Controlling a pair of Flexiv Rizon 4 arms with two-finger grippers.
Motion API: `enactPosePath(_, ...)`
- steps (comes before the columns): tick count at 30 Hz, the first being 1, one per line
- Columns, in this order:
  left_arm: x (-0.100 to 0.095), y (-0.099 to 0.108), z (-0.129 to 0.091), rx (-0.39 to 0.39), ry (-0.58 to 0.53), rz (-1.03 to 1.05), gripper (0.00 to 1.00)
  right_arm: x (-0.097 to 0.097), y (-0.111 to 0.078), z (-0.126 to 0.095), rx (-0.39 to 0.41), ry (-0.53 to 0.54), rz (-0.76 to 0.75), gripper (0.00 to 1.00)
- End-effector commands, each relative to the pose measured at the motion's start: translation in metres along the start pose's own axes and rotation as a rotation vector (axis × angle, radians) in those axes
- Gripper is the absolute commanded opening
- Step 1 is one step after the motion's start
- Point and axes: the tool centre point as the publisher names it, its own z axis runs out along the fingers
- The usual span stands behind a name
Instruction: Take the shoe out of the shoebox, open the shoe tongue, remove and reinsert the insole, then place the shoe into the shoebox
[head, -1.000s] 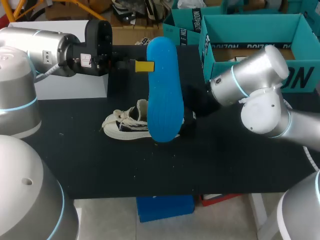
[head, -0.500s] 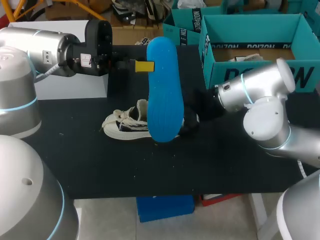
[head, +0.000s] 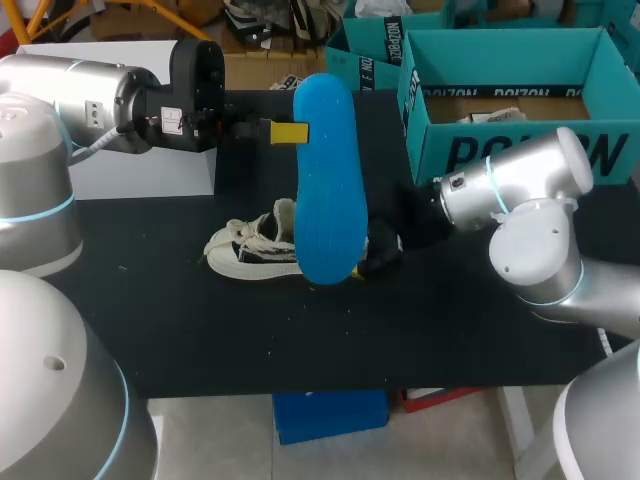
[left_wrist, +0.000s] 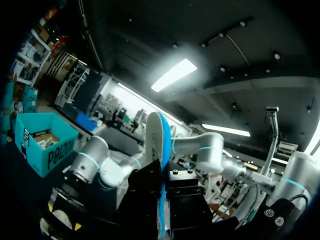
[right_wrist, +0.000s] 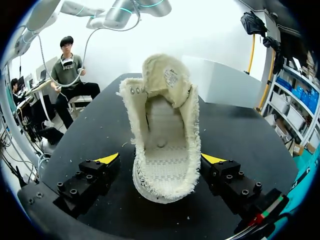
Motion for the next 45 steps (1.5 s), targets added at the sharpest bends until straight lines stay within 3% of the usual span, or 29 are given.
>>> enactPosePath(1, 0.0, 0.001, 0.001, 0.002, -0.002, 0.002, 0.0, -0.009, 0.014, -0.009, 0.207, 0.024, 0.018, 1.0)
enactPosePath(6, 0.0, 0.001, 0.001, 0.002, -0.002, 0.002, 0.0, -0.018, 0.023, -0.012, 0.407, 0.061, 0.023, 1.0)
enactPosePath(16, 0.0, 0.001, 0.001, 0.002, -0.002, 0.002, 0.0, -0.033, 0.034, -0.009, 0.721, 0.087, 0.071, 1.0)
enactPosePath(26, 0.0, 0.001, 0.001, 0.002, -0.002, 0.002, 0.0, -0.036, 0.04, 0.003, 0.914, 0.099, 0.123, 1.0)
enactPosePath(34, 0.0, 0.001, 0.001, 0.002, -0.002, 0.002, 0.0, -0.037, 0.047, 0.013, 0.987, 0.106, 0.137, 1.0)
enactPosePath(45, 0.0, 0.001, 0.001, 0.002, -0.002, 0.002, 0.0, -0.044, 0.053, 0.036, 0.997, 0.148, 0.089, 1.0)
